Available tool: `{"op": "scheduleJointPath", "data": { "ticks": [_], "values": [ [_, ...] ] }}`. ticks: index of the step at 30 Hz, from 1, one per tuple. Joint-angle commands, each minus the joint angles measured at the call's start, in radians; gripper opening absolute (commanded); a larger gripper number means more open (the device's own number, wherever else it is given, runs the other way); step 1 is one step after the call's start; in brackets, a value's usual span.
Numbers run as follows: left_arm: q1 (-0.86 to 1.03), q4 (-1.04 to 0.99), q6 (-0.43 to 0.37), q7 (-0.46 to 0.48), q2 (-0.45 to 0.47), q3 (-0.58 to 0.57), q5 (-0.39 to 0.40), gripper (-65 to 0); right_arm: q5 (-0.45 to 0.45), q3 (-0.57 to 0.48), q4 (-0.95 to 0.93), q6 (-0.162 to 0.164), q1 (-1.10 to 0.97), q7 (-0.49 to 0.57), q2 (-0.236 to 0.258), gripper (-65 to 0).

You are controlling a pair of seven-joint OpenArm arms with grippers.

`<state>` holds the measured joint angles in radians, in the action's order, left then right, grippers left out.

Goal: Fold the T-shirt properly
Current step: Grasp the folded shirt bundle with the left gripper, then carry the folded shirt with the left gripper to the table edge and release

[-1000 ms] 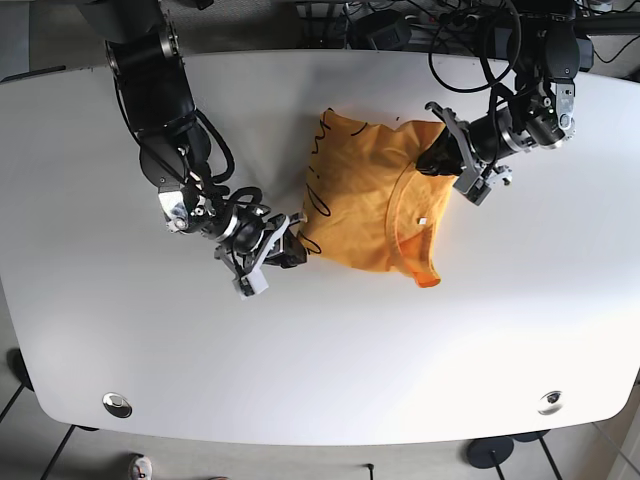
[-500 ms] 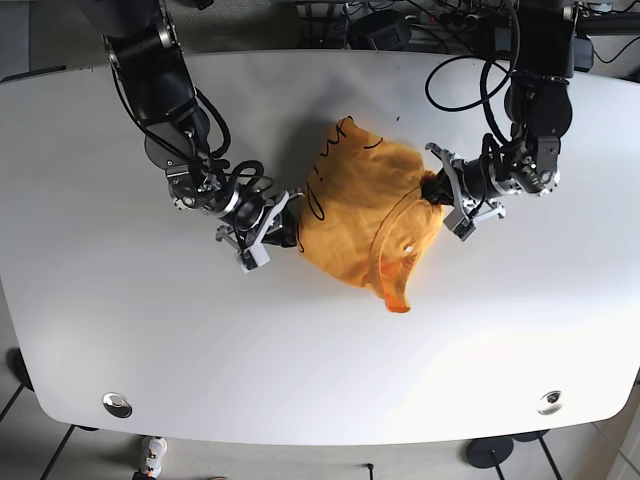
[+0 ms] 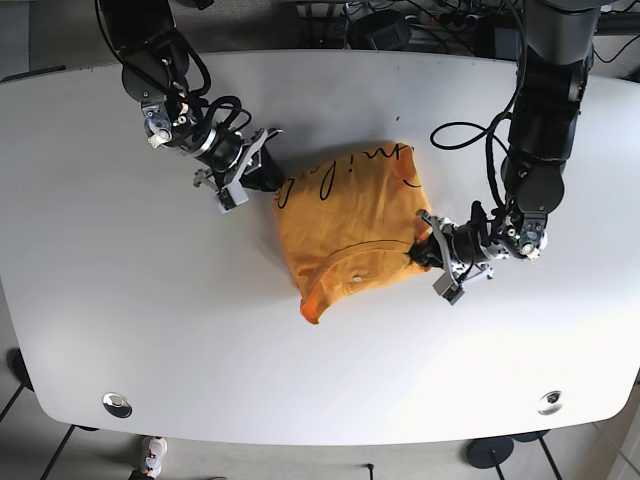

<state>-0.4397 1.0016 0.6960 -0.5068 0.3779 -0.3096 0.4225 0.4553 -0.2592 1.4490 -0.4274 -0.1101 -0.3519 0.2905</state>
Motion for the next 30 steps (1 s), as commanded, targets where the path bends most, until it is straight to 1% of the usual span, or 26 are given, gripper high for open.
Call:
{"op": "scheduleJointPath", "data": {
  "ticks": [1,2,3,4,5,6,8,9,12,16,17,18,19,21,22,24,25,27,28,30],
  "values": [
    [-0.035,0.081,0.002,0.027,0.013,0.008,0.025,-63.9,0.004,0.03,0.051,-0.008,-0.018,0.0,0.006,-58.5],
    [-0.034,0.119,0.002,0.02,0.013,0.008,0.02,-63.7,0.004,0.039,0.065,-0.008,-0.033,0.0,0.006,-58.5],
    [-0.029,0.164,0.002,-0.016,0.013,0.011,0.02,-63.6,0.004,0.045,0.08,-0.006,-0.044,0.0,0.006,-58.5],
    [-0.015,0.191,0.002,-0.048,0.013,0.026,0.02,-61.5,0.004,0.056,0.083,-0.004,-0.047,0.0,0.006,-58.5],
    [-0.001,0.221,-0.009,-0.071,0.01,0.051,0.02,-57.1,0.01,0.074,0.088,-0.004,-0.055,-0.002,0.006,-58.5],
    [0.037,0.274,-0.055,-0.085,0.007,0.091,0.02,-49.6,0.009,0.119,0.117,-0.004,-0.072,-0.023,0.006,-58.5],
    [0.088,0.348,-0.143,-0.08,-0.013,0.109,0.02,-41.1,0.01,0.191,0.154,-0.009,-0.09,-0.069,0.006,-58.5],
    [0.112,0.399,-0.224,-0.08,-0.052,0.111,0.02,-37.1,0.01,0.234,0.17,-0.009,-0.098,-0.089,0.006,-58.5],
    [0.167,0.48,-0.384,-0.079,-0.102,0.106,0.02,-31.8,0.01,0.301,0.19,-0.009,-0.11,-0.095,0.003,-58.5],
    [0.224,0.543,-0.559,-0.079,-0.224,0.097,0.017,-27.5,0.012,0.349,0.203,-0.009,-0.112,-0.097,0.0,-58.5],
    [0.23,0.544,-0.602,-0.079,-0.247,0.076,0.008,-27.2,0.012,0.363,0.203,-0.009,-0.112,-0.097,0.0,-58.5],
    [0.233,0.541,-0.669,-0.077,-0.273,0.033,-0.04,-27.4,0.012,0.381,0.201,-0.009,-0.112,-0.097,0.0,-58.5],
    [0.235,0.54,-0.709,-0.06,-0.29,0.007,-0.075,-27.4,0.012,0.389,0.201,-0.009,-0.112,-0.097,-0.001,-58.5],
    [0.264,0.52,-0.792,0.021,-0.33,-0.039,-0.152,-27.2,0.012,0.387,0.2,-0.009,-0.11,-0.097,-0.001,-58.5],
    [0.29,0.5,-0.847,0.109,-0.356,-0.063,-0.205,-27.2,0.012,0.387,0.2,-0.009,-0.109,-0.097,-0.001,-58.5],
    [0.321,0.468,-0.916,0.208,-0.391,-0.109,-0.29,-27.2,0.012,0.386,0.2,-0.009,-0.106,-0.106,-0.001,-58.3],
    [0.341,0.431,-0.973,0.256,-0.411,-0.144,-0.356,-27.2,0.012,0.389,0.2,-0.009,-0.102,-0.141,-0.001,-58.3],
    [0.365,0.365,-1.017,0.328,-0.417,-0.191,-0.426,-27.2,0.01,0.386,0.198,-0.009,-0.09,-0.154,0.0,-58.0],
    [0.373,0.331,-1.017,0.36,-0.417,-0.202,-0.439,-27.2,0.01,0.384,0.198,-0.011,-0.078,-0.157,0.0,-58.0],
    [0.385,0.265,-1.019,0.412,-0.414,-0.193,-0.439,-27.2,0.007,0.383,0.197,-0.011,-0.072,-0.157,0.003,-58.0]
  ]
}}
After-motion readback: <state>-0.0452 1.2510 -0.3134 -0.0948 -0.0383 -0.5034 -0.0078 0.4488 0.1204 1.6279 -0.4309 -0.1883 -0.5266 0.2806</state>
